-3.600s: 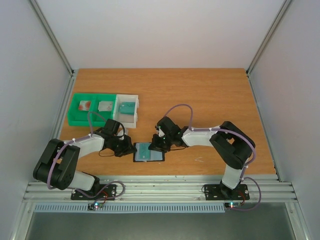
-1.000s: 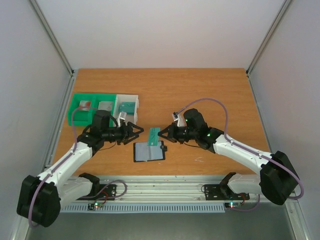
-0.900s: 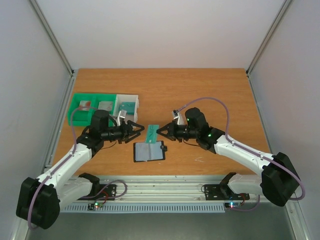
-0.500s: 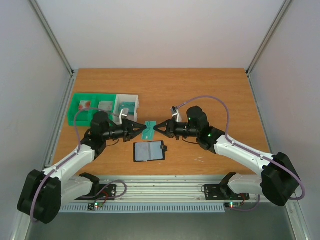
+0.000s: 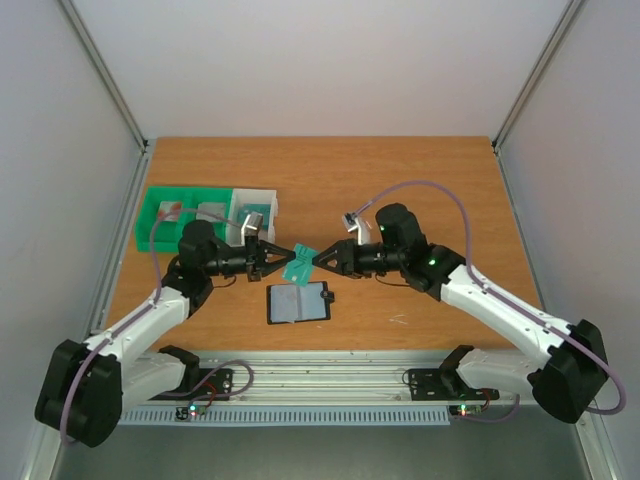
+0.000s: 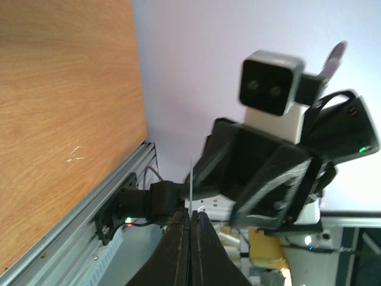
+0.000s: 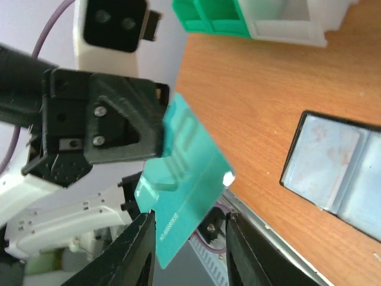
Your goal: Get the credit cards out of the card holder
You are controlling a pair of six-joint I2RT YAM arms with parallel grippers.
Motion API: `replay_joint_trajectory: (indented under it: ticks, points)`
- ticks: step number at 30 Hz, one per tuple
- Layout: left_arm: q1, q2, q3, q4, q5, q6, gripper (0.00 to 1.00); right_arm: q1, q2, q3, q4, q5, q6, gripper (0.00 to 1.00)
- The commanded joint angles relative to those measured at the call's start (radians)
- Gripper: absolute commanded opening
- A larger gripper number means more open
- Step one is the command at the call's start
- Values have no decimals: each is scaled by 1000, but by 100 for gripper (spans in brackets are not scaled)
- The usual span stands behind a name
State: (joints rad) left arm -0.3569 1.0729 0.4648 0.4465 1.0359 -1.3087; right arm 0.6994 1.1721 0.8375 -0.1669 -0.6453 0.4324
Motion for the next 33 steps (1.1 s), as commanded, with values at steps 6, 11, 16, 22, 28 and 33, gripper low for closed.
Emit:
replay_joint_trajectory:
  ticks: [6, 11, 16, 22, 28, 33]
  points:
    - [-8, -81, 137, -303, 134, 284, 0, -8, -1, 294, -524, -50, -444, 46]
    - [-31, -96, 152, -324, 177, 295, 0, -8, 51, 351, -559, -117, -479, 51]
    - [-103, -88, 227, -548, 169, 435, 0, -6, 98, 381, -566, -165, -475, 51]
    - [-194, -65, 279, -666, 143, 558, 1, -5, 151, 411, -605, -255, -513, 35]
    - [-221, -57, 284, -662, 120, 562, 1, -6, 132, 387, -600, -291, -527, 8]
    - [-221, -66, 291, -669, 112, 569, 1, -5, 102, 340, -562, -336, -514, 1]
